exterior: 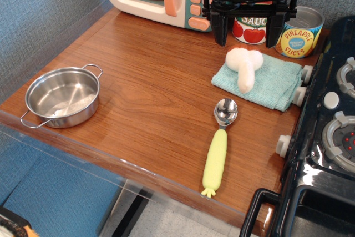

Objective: Move the pot so it's in front of the microwave.

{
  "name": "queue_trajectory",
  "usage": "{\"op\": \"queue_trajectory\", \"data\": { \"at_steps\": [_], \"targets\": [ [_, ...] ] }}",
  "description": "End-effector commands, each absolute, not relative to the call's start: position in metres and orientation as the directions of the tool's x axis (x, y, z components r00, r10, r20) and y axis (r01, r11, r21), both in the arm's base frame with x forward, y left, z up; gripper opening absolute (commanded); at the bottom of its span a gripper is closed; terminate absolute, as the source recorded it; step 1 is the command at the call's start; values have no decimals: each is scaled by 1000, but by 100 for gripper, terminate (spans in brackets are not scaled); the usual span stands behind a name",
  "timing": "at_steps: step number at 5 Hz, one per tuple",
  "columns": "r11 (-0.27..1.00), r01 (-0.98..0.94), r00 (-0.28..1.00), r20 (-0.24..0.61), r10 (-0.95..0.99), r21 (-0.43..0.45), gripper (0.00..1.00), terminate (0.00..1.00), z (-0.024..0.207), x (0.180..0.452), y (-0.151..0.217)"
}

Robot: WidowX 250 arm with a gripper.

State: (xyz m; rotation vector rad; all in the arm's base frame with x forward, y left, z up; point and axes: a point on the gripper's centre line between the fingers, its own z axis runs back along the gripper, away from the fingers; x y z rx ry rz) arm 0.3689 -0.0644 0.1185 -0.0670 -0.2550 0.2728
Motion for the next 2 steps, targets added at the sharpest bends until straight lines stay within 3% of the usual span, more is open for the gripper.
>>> {"op": "queue_trajectory", "data": {
  "at_steps": [1, 2],
  "targets": [
    [961, -258, 931, 240, 275, -100, 100, 0, 119, 369, -64],
    [956, -273, 931, 224, 290, -103, 100, 0, 114, 359, -49]
  ]
}}
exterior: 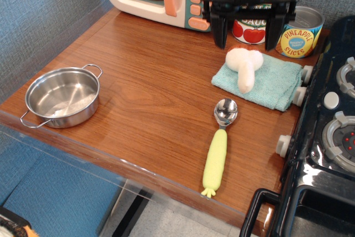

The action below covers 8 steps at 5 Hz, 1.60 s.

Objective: Move the pot so it's in front of the microwave.

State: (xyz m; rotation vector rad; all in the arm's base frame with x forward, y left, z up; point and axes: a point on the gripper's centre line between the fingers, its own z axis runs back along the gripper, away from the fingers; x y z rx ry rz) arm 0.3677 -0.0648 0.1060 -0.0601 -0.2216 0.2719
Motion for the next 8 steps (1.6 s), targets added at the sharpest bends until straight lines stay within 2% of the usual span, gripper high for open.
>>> {"op": "queue_trajectory", "data": {
  "at_steps": [1, 2, 3, 4, 6, 7, 8],
  "targets": [
    [957, -263, 928, 240, 286, -125, 100, 0, 118, 336, -17],
    [987, -148, 965, 210, 156, -55, 100, 0, 114, 308, 29],
    [997, 9, 983, 184, 6, -77, 100, 0, 103, 295, 67],
    [994, 98, 977, 197, -85, -57, 100, 0, 100, 287, 92],
    [992, 35, 988, 143, -52, 121, 100, 0, 74, 255, 107],
    [980, -46, 993, 112, 25, 195, 100, 0, 58, 249, 116],
    [967, -131, 991, 70, 118, 218, 100, 0, 42, 248, 130]
  ]
}}
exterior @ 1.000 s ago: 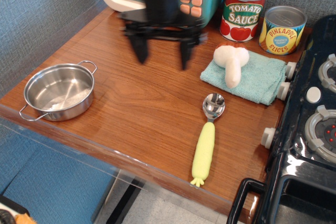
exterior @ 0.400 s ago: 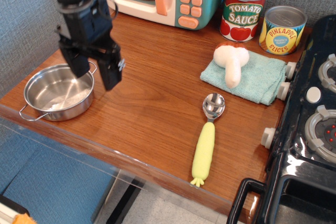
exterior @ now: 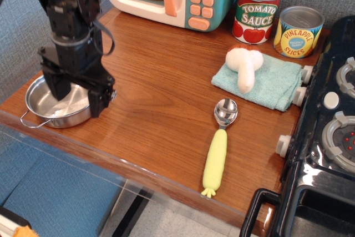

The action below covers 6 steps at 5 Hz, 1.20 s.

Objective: Move the pot so it's in front of the microwave.

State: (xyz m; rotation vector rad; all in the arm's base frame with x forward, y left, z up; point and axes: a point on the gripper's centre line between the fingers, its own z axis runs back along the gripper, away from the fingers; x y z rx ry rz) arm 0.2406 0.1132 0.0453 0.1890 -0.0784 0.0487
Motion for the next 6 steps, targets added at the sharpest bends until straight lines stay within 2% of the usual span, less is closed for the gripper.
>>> {"op": "queue_trajectory", "data": {
  "at_steps": [1, 2, 5, 6],
  "targets": [
    [957, -198, 980, 31, 196, 212, 100, 0, 29, 249, 141],
    [955, -214, 976, 17, 215, 205, 0, 0, 26, 252, 143],
    [969, -199, 979, 83, 188, 148, 0, 0, 44, 254, 132],
    [972, -214, 968, 157, 197, 100, 0, 0, 70, 275, 126]
  ]
}}
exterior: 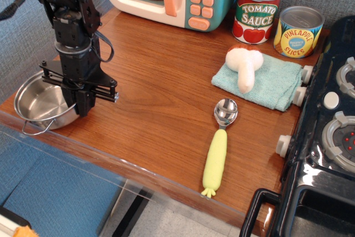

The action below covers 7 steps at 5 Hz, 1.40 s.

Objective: Move the pot so it's in front of the microwave.

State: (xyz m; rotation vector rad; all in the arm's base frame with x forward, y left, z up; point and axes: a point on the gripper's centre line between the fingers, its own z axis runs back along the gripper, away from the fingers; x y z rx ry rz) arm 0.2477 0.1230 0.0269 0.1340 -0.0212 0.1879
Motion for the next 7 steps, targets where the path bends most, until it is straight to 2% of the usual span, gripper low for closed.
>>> {"op": "queue_trajectory", "data": {
  "at_steps": [1, 2, 3, 4, 5, 6, 7],
  "targets": [
    [966, -241, 954, 203, 219, 92, 0, 0, 88, 322, 126],
    [957, -284, 944, 195, 266, 68, 0, 0, 76, 368, 137],
    [948, -313, 939, 171, 299, 63, 0, 0, 57, 401, 148],
    [940, -336, 932, 162, 323, 56, 0, 0, 47, 418, 155],
    [945, -325, 936, 155, 314, 45, 0, 0, 46, 421, 151],
    [948, -317, 932, 199, 304, 38, 100, 0, 63, 418, 142],
    [945, -327, 915, 260, 309, 27, 100, 0, 85, 425, 140]
  ]
}}
